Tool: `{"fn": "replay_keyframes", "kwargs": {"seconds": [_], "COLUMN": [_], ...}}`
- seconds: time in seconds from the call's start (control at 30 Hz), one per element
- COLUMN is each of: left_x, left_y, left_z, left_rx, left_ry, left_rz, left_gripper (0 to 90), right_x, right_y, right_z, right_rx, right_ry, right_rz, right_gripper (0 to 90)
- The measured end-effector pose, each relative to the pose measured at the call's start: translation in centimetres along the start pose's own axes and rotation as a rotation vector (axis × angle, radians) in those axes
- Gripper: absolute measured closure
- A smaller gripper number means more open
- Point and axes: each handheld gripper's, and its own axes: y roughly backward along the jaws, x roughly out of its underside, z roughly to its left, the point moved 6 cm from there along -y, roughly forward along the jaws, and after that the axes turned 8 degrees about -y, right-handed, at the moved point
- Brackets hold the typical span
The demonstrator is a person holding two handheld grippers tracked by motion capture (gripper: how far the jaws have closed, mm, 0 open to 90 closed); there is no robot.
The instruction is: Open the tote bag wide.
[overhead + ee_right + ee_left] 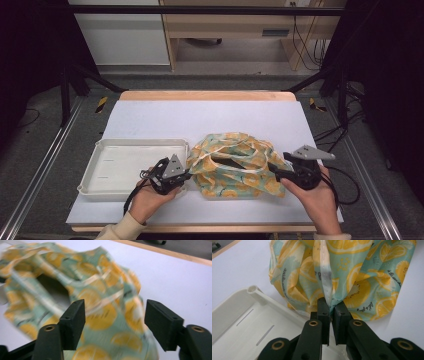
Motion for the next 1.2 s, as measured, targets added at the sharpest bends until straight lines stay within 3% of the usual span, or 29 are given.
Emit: {"fn": "replay_keyframes", "kwargs": {"seconds": [0.17, 0.2, 0.23, 0.3, 0.4, 0.43, 0.53, 0.67, 0.8, 0.9, 1.0, 1.2], "left_x": [-0.1, -0.1, -0.1, -0.2, -0.4, -0.4, -0.5, -0.6, -0.9, -1.1, -1.2, -1.4], "left_y": [0.2, 0.2, 0.2, 0.3, 0.3, 0.4, 0.4, 0.6, 0.8, 1.0, 1.2, 1.6], "left_z": [0.0, 0.0, 0.0, -0.1, -0.2, -0.3, -0.2, 0.3, 1.0, 1.6, 2.1, 2.6], "left_rx": [0.002, 0.002, 0.006, 0.01, 0.024, 0.023, 0.018, -0.012, -0.045, -0.077, -0.101, -0.137], "left_ry": [-0.002, -0.002, 0.0, -0.003, -0.009, -0.012, -0.013, -0.02, -0.015, -0.013, 0.004, 0.014], "left_rz": [-0.004, -0.004, -0.007, -0.007, -0.004, -0.006, -0.004, 0.0, -0.01, -0.017, -0.041, -0.078], "left_gripper": [85.8, 85.8, 85.8, 85.8, 85.7, 85.7, 85.7, 85.8, 85.8, 85.6, 85.4, 84.8], "right_x": [-1.8, -1.8, -2.1, -2.0, -2.0, -2.2, -2.3, -2.1, -0.1, 2.4, 4.5, 7.1], "right_y": [-3.2, -3.2, -4.4, -5.0, -5.9, -5.6, -4.5, -1.7, 0.8, 1.3, 0.9, -0.1], "right_z": [-1.2, -1.2, -1.3, -1.4, -1.5, -1.2, -0.6, 0.9, 2.8, 4.2, 5.3, 7.4], "right_rx": [0.039, 0.039, 0.036, 0.037, 0.052, 0.045, 0.034, -0.005, -0.055, -0.097, -0.14, -0.165], "right_ry": [-0.028, -0.028, -0.026, -0.026, -0.015, -0.009, -0.016, 0.002, 0.022, 0.029, 0.058, 0.183], "right_rz": [0.039, 0.039, 0.064, 0.079, 0.088, 0.063, 0.022, -0.082, -0.136, -0.13, -0.091, 0.012], "right_gripper": [39.7, 39.7, 43.6, 48.3, 72.7, 81.7, 86.3, 88.5, 88.5, 88.5, 89.3, 90.0]}}
